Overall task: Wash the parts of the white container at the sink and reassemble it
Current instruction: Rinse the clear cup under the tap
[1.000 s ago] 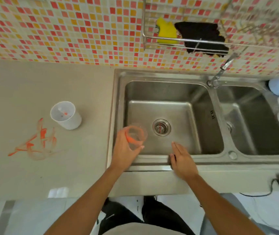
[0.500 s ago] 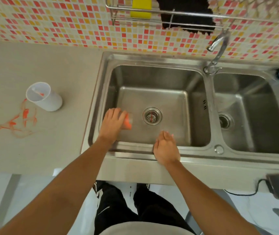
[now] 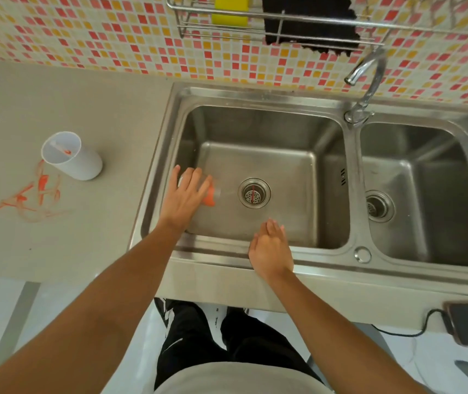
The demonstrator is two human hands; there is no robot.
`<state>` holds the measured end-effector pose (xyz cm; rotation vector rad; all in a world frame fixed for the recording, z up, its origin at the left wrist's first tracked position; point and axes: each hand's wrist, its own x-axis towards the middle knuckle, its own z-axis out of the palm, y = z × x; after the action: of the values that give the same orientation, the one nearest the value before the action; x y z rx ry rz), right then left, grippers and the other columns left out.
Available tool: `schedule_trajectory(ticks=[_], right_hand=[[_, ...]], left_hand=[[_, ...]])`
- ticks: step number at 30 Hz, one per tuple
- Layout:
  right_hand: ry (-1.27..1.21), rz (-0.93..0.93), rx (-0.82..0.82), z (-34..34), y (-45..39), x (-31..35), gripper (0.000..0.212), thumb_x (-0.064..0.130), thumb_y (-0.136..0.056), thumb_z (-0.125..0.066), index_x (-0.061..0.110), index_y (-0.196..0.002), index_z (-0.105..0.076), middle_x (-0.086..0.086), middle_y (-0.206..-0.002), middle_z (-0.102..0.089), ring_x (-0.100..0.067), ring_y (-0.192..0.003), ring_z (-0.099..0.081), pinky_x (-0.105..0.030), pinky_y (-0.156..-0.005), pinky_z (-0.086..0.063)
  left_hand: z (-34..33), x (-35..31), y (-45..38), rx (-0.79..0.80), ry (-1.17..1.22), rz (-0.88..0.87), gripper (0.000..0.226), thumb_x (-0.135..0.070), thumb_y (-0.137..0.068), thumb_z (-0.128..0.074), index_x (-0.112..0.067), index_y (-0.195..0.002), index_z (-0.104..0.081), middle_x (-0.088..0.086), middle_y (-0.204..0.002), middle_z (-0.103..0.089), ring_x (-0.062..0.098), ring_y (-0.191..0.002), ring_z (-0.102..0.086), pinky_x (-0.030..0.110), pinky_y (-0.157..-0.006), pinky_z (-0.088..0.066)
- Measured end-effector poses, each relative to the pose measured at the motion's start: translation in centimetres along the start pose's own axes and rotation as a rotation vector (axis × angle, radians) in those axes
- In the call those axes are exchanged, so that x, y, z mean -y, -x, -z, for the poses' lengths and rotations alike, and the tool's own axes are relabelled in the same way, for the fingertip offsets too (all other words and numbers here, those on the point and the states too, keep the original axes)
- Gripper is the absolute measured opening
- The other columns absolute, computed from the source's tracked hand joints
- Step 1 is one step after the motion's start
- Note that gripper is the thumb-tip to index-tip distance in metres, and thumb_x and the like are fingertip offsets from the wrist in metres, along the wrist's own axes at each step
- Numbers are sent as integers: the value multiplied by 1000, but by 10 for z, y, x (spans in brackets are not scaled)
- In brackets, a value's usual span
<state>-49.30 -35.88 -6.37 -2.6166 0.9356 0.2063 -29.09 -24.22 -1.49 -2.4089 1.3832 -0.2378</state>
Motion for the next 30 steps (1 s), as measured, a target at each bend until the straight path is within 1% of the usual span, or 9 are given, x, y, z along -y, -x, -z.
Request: schedule_trajectory(ticks=[3, 7, 11, 16, 18, 20, 22, 26, 30], right_hand=[[-61, -2, 19, 4, 0, 0, 52, 24, -99, -30, -3, -143, -32, -18, -151, -31, -27, -143, -22, -37, -120, -9], [-291, -105, -45, 29, -14, -16, 53, 31, -99, -42, 2, -143, -34, -15, -149, -36, -30, -137, -31, -37, -116, -22], [-394, -242, -188, 76, -53, -64, 59, 32, -97, -48, 9, -148, -27, -10, -153, -31, -29, -141, -26, -40, -116, -24], [-503, -346, -383, 146, -120, -121, 60, 26, -95, -51, 12, -148, -25, -16, -147, -39, -34, -132, -41, -44, -110, -35], [-504, -332, -443, 170, -145, -131, 60, 21, -95, -53, 6, -146, -26, -17, -151, -32, -32, -138, -32, -37, -113, -24], [-519, -309, -491, 185, -168, -135, 55, 23, -94, -55, 8, -142, -32, -15, -146, -38, -32, -132, -39, -36, -108, -32], [-528, -271, -481, 193, -187, -137, 51, 23, -93, -56, 9, -137, -36, -12, -140, -43, -32, -125, -47, -38, -101, -39], [-470, -299, -420, 192, -205, -139, 53, 17, -95, -52, 5, -143, -33, -11, -149, -35, -32, -131, -41, -33, -107, -32], [-314, -163, -329, 184, -209, -137, 47, 13, -94, -47, 12, -141, -40, -8, -148, -38, -31, -131, -42, -40, -105, -39]], left_hand=[[-4, -3, -8, 12, 103, 105, 76, -27, -68, -80, -16, -131, -39, 10, -128, -49, 29, -121, -48, 55, -114, -17], [2, -24, -27, -54, 479, 309, 45, -35, -83, -65, -18, -120, -48, 3, -117, -58, 24, -111, -58, 62, -113, -17], [24, -46, -48, -57, 709, 320, 57, -26, -75, -67, -16, -127, -46, 7, -126, -56, 29, -121, -46, 55, -111, -25], [66, -59, -96, -28, 1088, 286, 75, -31, -66, -78, -19, -131, -43, 5, -122, -58, 28, -115, -51, 42, -103, -37], [76, -62, -119, -55, 1182, 242, 78, -28, -62, -83, -18, -130, -45, 1, -120, -55, 22, -112, -54, 40, -100, -43], [85, -67, -139, -79, 1258, 232, 79, -26, -57, -88, -22, -125, -47, -10, -114, -49, 10, -107, -51, 29, -95, -44], [94, -72, -158, -85, 1354, 206, 77, -26, -54, -91, -28, -118, -48, -19, -109, -47, 4, -105, -50, 22, -93, -43], [99, -86, -191, -67, 1411, 130, 83, -39, -49, -91, -32, -122, -51, -13, -120, -56, 5, -113, -50, 26, -97, -44], [112, -96, -207, -115, 1476, 153, 85, -26, -49, -92, -28, -124, -51, -13, -123, -55, 2, -115, -50, 18, -97, -40]])
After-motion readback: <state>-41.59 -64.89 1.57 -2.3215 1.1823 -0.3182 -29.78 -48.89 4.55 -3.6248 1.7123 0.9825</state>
